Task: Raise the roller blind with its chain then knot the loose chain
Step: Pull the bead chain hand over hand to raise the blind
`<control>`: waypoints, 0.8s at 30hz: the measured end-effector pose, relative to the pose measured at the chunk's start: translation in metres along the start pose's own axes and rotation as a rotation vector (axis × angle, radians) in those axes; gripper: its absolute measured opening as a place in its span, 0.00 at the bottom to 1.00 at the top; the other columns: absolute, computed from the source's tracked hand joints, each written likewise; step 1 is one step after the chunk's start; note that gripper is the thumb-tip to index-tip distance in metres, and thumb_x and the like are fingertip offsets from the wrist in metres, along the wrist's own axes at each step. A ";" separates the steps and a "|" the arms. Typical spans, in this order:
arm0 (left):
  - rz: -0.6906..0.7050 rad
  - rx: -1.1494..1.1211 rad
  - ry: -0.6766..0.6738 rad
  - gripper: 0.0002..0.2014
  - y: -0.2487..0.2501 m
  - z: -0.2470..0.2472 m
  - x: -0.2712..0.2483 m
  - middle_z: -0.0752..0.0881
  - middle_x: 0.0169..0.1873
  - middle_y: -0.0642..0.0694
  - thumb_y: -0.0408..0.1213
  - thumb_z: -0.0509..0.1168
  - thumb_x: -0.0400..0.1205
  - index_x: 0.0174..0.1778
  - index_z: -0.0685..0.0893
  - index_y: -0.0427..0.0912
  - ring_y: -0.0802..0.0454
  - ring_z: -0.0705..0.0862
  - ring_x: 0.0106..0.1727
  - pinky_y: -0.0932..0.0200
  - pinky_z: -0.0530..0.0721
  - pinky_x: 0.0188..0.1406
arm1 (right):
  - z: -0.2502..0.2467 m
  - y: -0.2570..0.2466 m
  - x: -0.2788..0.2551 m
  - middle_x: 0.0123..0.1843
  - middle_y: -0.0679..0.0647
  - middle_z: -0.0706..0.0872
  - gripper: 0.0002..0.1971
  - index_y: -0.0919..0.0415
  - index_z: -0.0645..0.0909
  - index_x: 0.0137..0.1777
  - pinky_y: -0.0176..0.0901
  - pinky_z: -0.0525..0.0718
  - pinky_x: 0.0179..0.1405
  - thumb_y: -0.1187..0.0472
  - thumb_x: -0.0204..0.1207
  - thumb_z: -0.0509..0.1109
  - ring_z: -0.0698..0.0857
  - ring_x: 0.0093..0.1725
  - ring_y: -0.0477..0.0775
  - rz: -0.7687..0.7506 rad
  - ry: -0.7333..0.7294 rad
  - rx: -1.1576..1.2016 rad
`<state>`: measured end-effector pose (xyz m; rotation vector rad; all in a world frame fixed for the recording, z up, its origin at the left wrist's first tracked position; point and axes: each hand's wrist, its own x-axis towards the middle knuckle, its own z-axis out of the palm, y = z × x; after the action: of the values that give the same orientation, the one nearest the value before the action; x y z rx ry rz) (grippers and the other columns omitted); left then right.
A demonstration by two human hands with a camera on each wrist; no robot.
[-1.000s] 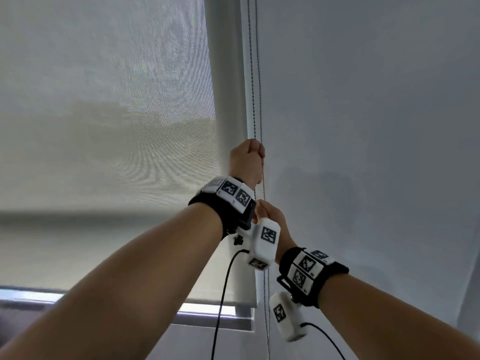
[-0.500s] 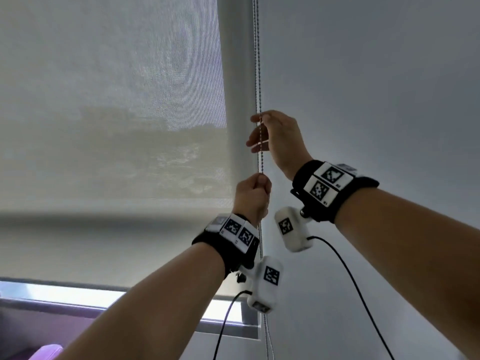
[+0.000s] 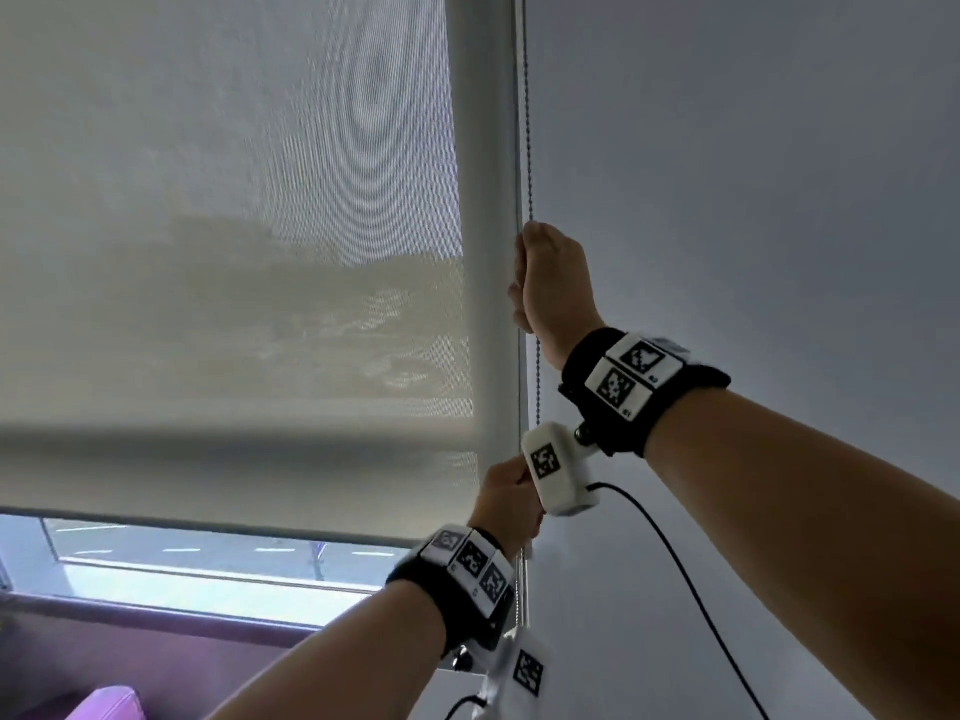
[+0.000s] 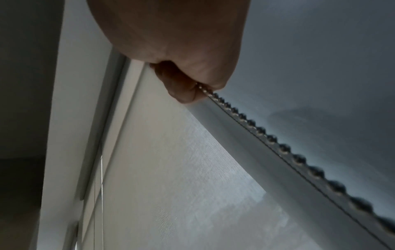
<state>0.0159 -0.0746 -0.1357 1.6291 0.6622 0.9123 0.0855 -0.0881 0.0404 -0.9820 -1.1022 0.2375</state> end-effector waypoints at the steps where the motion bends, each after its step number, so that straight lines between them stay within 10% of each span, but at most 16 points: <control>1: -0.037 -0.032 -0.028 0.18 0.002 -0.002 0.000 0.73 0.11 0.54 0.23 0.55 0.75 0.21 0.75 0.42 0.58 0.71 0.14 0.64 0.68 0.17 | -0.002 0.004 -0.003 0.25 0.50 0.66 0.20 0.53 0.65 0.30 0.33 0.62 0.16 0.58 0.86 0.50 0.63 0.18 0.44 -0.017 0.005 -0.012; 7: -0.005 -0.249 -0.067 0.12 0.020 -0.019 0.015 0.90 0.35 0.47 0.30 0.60 0.79 0.54 0.82 0.28 0.54 0.87 0.37 0.59 0.83 0.44 | -0.011 0.031 -0.020 0.25 0.50 0.65 0.20 0.52 0.63 0.29 0.31 0.63 0.16 0.57 0.86 0.51 0.63 0.19 0.43 -0.056 0.027 -0.056; 12: 0.093 -0.230 -0.053 0.13 0.062 -0.021 0.023 0.87 0.38 0.40 0.34 0.55 0.83 0.41 0.84 0.35 0.44 0.83 0.43 0.42 0.79 0.59 | -0.019 0.065 -0.046 0.23 0.48 0.66 0.20 0.55 0.65 0.28 0.39 0.66 0.25 0.60 0.85 0.53 0.64 0.22 0.46 -0.065 0.055 -0.093; 17: 0.150 -0.253 -0.037 0.18 0.091 -0.014 0.030 0.87 0.49 0.33 0.39 0.51 0.86 0.54 0.82 0.31 0.39 0.85 0.53 0.52 0.83 0.52 | -0.025 0.116 -0.082 0.21 0.41 0.73 0.22 0.46 0.76 0.27 0.42 0.67 0.28 0.50 0.84 0.56 0.69 0.22 0.41 0.045 -0.026 -0.006; 24: 0.118 -0.348 -0.066 0.18 0.098 0.003 0.027 0.81 0.25 0.45 0.42 0.51 0.85 0.46 0.84 0.37 0.52 0.76 0.25 0.59 0.76 0.28 | -0.031 0.137 -0.119 0.20 0.41 0.66 0.24 0.48 0.66 0.25 0.42 0.61 0.27 0.56 0.87 0.56 0.62 0.21 0.42 0.177 0.001 0.012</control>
<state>0.0296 -0.0777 -0.0352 1.3886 0.3416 0.9938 0.0945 -0.0977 -0.1432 -1.0699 -1.0125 0.3872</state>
